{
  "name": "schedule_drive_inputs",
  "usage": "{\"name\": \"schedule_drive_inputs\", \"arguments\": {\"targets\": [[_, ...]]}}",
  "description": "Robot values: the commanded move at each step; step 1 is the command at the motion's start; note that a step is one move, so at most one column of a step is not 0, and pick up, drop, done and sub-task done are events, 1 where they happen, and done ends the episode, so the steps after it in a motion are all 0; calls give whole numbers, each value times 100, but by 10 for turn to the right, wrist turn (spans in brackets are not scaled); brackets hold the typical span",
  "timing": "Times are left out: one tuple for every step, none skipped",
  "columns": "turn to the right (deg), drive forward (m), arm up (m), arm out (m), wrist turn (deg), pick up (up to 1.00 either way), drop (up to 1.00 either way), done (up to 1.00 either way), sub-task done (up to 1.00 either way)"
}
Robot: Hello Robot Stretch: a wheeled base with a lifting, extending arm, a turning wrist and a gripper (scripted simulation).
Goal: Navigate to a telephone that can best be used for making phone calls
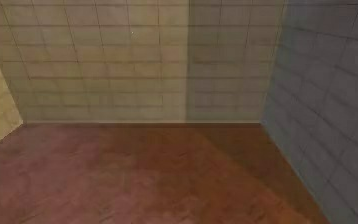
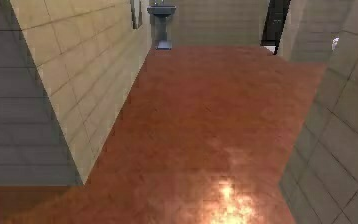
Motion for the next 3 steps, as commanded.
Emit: {"name": "schedule_drive_inputs", "arguments": {"targets": [[450, 0, 0, 0, 0, 0, 0, 0, 0], [450, 0, 0, 0, 0, 0, 0, 0, 0], [120, 0, 0, 0, 0, 0, 0, 0, 0]]}}
